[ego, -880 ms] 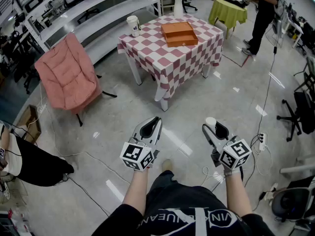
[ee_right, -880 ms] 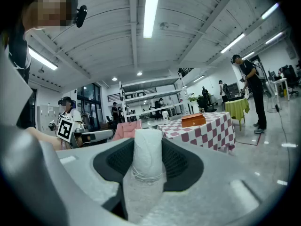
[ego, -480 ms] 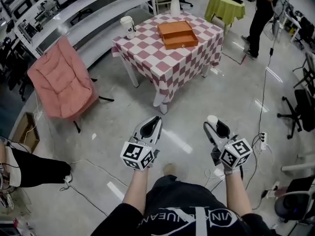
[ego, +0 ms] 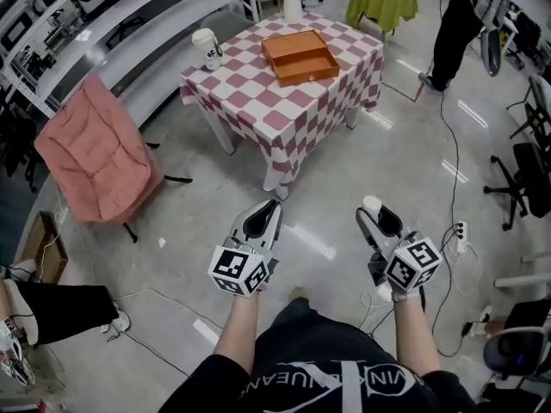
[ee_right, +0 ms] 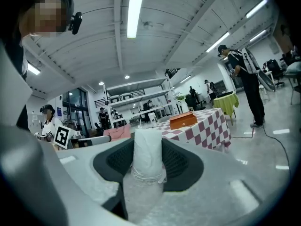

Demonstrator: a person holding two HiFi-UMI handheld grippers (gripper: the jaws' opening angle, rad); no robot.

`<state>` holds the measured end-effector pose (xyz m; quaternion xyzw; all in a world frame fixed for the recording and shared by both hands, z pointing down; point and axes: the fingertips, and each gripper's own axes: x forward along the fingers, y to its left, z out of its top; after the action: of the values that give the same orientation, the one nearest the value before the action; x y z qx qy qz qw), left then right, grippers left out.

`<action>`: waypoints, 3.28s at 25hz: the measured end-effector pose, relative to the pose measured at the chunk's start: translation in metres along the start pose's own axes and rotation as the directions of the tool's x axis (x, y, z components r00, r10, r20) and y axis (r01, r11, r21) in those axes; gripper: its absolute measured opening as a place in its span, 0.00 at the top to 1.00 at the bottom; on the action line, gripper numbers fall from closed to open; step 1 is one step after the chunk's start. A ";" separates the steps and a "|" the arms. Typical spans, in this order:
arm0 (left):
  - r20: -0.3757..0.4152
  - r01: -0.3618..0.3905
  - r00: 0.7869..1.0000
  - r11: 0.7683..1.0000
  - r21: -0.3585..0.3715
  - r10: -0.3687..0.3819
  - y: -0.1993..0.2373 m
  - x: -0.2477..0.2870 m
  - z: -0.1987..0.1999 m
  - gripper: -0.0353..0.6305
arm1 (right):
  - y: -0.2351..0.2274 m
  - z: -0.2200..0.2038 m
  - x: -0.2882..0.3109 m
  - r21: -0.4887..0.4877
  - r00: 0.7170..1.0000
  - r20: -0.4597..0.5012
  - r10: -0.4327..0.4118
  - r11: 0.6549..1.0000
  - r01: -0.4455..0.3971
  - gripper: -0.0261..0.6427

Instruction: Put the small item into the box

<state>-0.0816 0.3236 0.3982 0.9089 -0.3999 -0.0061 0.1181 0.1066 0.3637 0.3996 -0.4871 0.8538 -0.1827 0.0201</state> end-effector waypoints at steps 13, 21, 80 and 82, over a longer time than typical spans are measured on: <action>-0.020 0.017 1.000 0.999 -0.031 -0.017 0.045 0.039 -0.005 0.89 | -0.028 0.013 0.046 0.027 0.999 0.036 -0.027 0.999 0.026 0.69; 0.002 0.004 1.000 0.999 -0.038 -0.004 0.064 0.066 0.005 0.89 | -0.037 0.029 0.071 0.032 0.998 0.057 0.001 0.999 -0.003 0.69; -0.067 -0.170 0.984 0.984 -0.060 0.166 0.175 0.256 0.023 0.91 | -0.197 0.090 0.287 0.130 0.971 -0.010 0.238 0.963 -0.235 0.69; -0.070 -0.176 0.983 0.982 -0.069 0.171 0.182 0.256 0.022 0.91 | -0.198 0.087 0.291 0.141 0.972 -0.014 0.236 0.962 -0.232 0.69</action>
<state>-0.0420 0.0138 0.4381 0.8653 -0.4730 0.0180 0.1647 0.1354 0.0036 0.4257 -0.3775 0.8908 -0.2452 0.0622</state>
